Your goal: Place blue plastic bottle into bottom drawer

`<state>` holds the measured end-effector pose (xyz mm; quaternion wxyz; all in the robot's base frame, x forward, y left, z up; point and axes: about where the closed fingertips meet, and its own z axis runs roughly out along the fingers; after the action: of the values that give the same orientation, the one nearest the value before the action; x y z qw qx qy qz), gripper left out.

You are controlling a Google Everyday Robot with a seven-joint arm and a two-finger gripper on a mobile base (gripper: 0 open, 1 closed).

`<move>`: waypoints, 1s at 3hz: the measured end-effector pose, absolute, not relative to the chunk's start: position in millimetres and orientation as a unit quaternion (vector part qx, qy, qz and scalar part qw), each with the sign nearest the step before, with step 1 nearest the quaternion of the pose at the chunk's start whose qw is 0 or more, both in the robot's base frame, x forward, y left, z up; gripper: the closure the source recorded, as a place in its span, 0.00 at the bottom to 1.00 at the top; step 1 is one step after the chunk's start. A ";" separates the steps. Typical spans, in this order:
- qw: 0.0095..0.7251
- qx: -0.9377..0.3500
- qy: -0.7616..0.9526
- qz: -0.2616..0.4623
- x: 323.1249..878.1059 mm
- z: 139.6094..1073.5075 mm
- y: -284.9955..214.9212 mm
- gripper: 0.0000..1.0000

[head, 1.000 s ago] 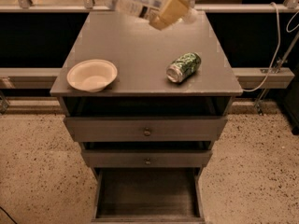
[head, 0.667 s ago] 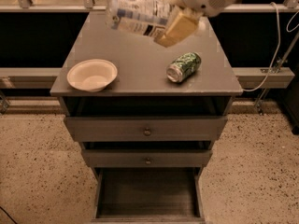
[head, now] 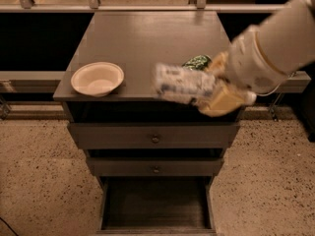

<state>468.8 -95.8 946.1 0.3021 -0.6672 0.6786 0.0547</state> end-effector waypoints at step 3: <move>0.243 -0.644 0.721 0.078 443.0 851.6 -120.5 1.00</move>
Offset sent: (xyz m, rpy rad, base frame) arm -0.0283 -0.0396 -0.0505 -0.0568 0.0949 -0.0825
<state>443.0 -120.5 851.6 0.2432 -0.6444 0.7208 0.0776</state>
